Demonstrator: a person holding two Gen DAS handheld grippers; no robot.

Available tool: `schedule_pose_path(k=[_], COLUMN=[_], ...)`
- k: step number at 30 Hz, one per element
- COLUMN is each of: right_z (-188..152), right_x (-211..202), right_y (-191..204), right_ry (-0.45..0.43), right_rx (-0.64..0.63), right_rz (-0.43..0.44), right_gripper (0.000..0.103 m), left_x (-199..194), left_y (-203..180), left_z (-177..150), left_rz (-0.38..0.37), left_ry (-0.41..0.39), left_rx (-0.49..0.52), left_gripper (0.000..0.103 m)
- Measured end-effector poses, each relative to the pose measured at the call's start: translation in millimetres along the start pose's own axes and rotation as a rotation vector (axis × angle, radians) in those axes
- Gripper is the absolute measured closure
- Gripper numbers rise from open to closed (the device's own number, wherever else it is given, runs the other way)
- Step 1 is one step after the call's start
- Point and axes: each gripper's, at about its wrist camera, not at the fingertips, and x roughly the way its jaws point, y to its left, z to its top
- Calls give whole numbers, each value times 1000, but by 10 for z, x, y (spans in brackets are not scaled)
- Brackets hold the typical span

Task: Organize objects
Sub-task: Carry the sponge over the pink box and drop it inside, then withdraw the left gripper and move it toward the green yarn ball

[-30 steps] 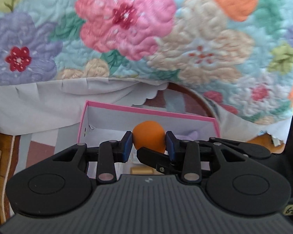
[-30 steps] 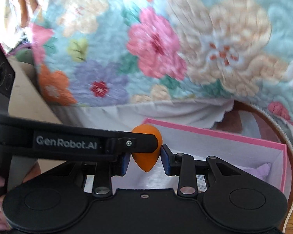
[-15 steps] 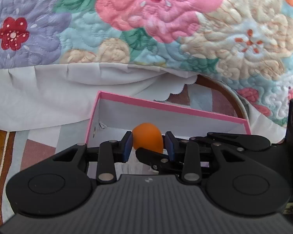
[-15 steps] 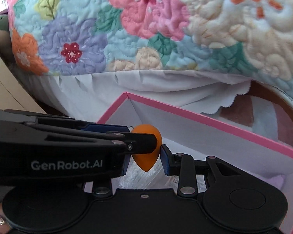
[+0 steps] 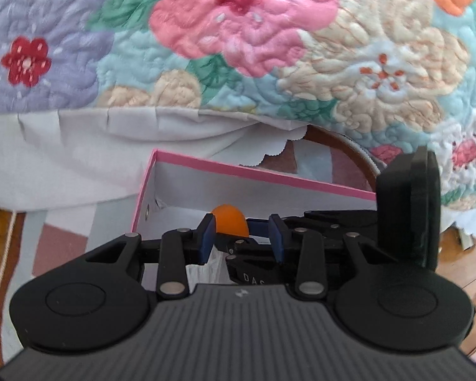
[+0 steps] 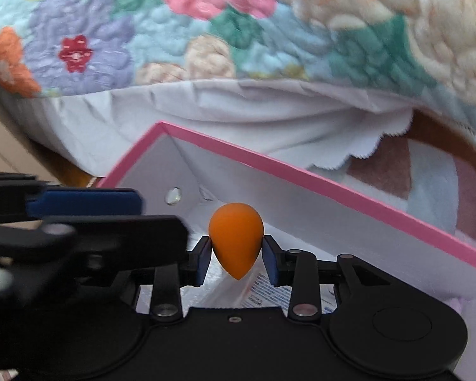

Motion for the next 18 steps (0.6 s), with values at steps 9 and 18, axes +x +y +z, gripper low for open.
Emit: schedule_pose_path(k=[9, 18], right_z=[-147, -553], right_x=[-215, -1111], right_y=[-29, 237], right_ry=[-56, -151], right_rx=[69, 57], right_rz=[-87, -49], right_gripper=[46, 43], left_x=[-151, -542], left_y=[142, 60], left_z=[-83, -256], left_rz=[48, 116], left_ry=[33, 62], left_rx=[-46, 46], left_gripper=[64, 57])
